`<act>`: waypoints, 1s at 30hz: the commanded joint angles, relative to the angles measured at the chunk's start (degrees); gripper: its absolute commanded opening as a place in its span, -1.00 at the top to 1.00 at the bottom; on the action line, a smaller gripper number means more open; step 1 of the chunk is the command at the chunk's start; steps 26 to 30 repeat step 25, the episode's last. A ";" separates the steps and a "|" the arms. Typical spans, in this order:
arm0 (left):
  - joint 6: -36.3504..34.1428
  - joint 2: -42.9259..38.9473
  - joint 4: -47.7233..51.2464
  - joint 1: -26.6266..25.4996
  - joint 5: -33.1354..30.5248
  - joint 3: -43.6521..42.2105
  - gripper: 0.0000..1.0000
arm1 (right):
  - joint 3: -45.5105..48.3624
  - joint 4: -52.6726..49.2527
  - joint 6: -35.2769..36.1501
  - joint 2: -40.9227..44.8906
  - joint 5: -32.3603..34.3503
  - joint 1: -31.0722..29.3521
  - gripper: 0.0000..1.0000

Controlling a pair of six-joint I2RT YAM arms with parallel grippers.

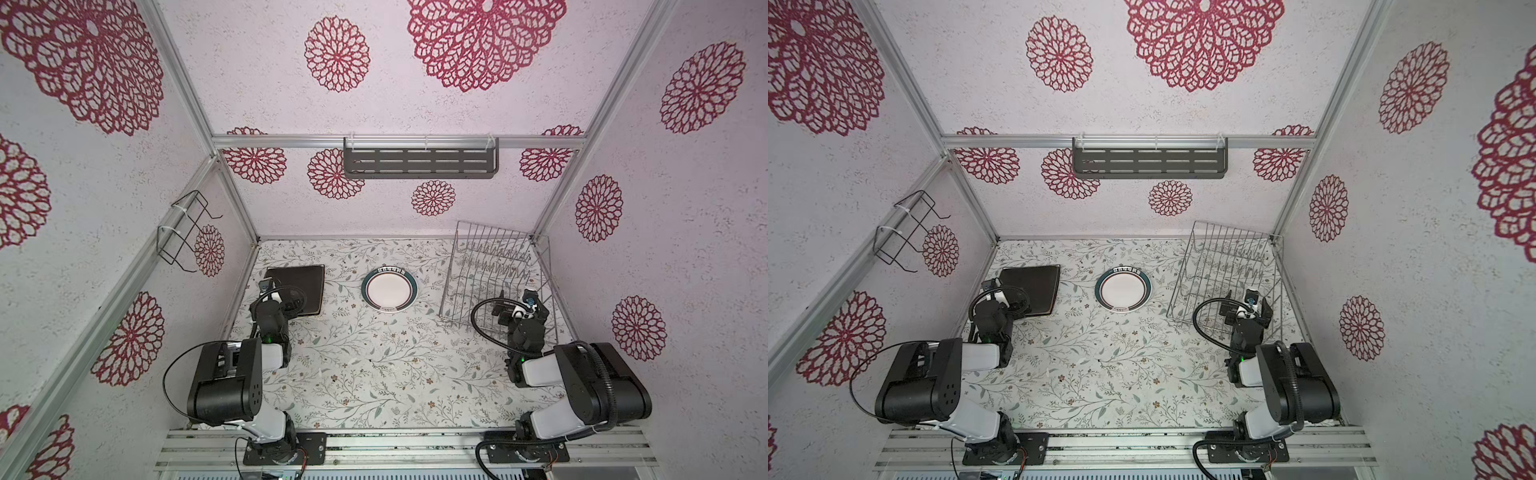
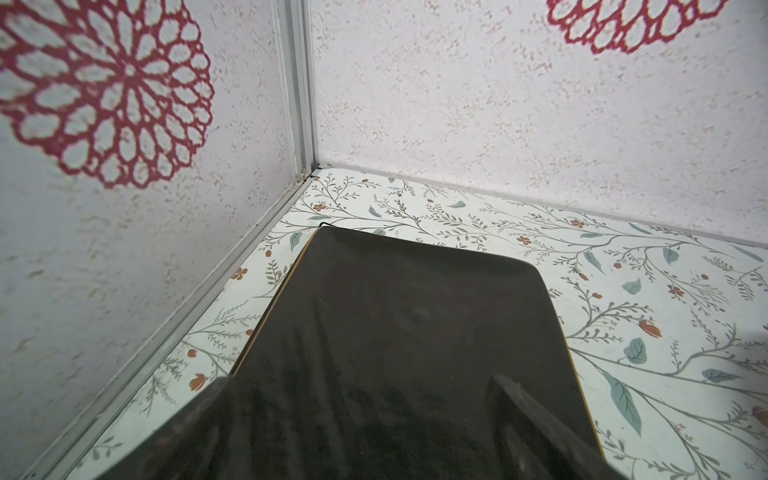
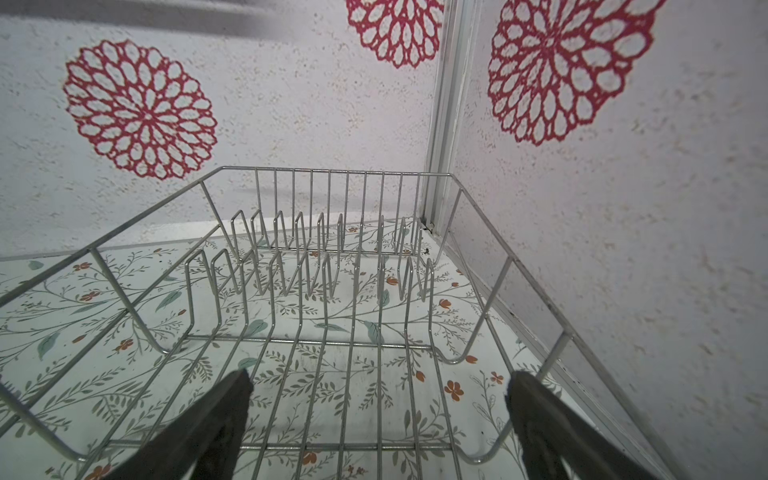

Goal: Unload the plates from the dish rack

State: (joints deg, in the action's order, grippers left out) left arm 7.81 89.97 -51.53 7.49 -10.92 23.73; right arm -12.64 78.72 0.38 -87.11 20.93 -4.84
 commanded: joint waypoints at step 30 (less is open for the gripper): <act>-0.01 -0.63 -0.16 -0.03 0.17 0.15 -0.95 | -0.80 -6.81 -1.42 -1.39 1.02 0.38 -0.98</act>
